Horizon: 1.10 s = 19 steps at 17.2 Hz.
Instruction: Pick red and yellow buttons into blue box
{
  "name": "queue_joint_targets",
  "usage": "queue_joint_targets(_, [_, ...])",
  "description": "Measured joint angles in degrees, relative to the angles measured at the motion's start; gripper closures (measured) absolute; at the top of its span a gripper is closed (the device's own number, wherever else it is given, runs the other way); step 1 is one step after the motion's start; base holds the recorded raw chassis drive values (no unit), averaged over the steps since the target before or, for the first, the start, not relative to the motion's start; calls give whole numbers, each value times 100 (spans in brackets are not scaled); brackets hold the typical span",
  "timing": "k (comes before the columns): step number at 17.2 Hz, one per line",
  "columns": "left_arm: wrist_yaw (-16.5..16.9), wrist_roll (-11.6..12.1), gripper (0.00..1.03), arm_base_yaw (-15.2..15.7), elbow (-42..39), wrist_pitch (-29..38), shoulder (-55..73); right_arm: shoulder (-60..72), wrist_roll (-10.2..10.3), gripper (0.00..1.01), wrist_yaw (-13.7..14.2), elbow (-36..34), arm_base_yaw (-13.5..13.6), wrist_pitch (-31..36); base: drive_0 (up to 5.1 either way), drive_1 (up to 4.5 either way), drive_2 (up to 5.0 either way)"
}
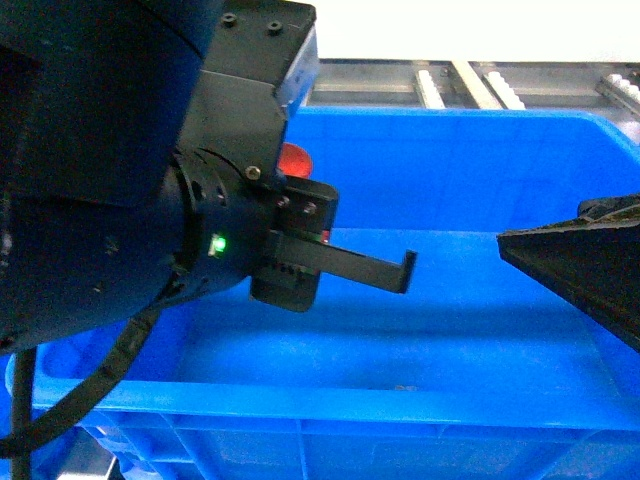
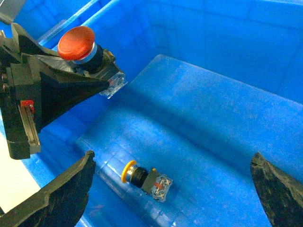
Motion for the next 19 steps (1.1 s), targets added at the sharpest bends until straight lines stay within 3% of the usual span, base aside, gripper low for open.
queue_joint_targets(2, [-103,-2,79,-37,13,9,28,0,0,3,0,0,0,0,0,0,0])
queue_joint_targets(9, [-146,-15,5,-13,28,28,28,0,0,3,0,0,2,2,0,0,0])
queue_joint_targets(12, [-146,-15,5,-13,28,28,28,0,0,3,0,0,0,0,0,0,0])
queue_joint_targets(13, [-313,70,7,-15,-66,540,83,81,63,6,520,-162,109,793,0,0,0])
queue_joint_targets(14, [-844,249,18,13,-533,2236,197,114,149,17,1932,-564,302,2041,0,0,0])
queue_joint_targets(15, [-925,361,28,232,-1272,3351,39,-70,181,28,2970,-1110,293,2835,0,0,0])
queue_joint_targets(16, [-898,422,37,514,-1856,3998,-227,-229,223,38,3711,-1425,140,3228,0,0,0])
queue_joint_targets(17, [-793,450,48,835,-2269,4542,-623,-476,251,49,4157,-1589,-31,3379,0,0,0])
queue_joint_targets(19, [-254,461,70,1172,-2752,4671,-1453,-1001,262,71,3987,-1884,-81,3316,0,0,0])
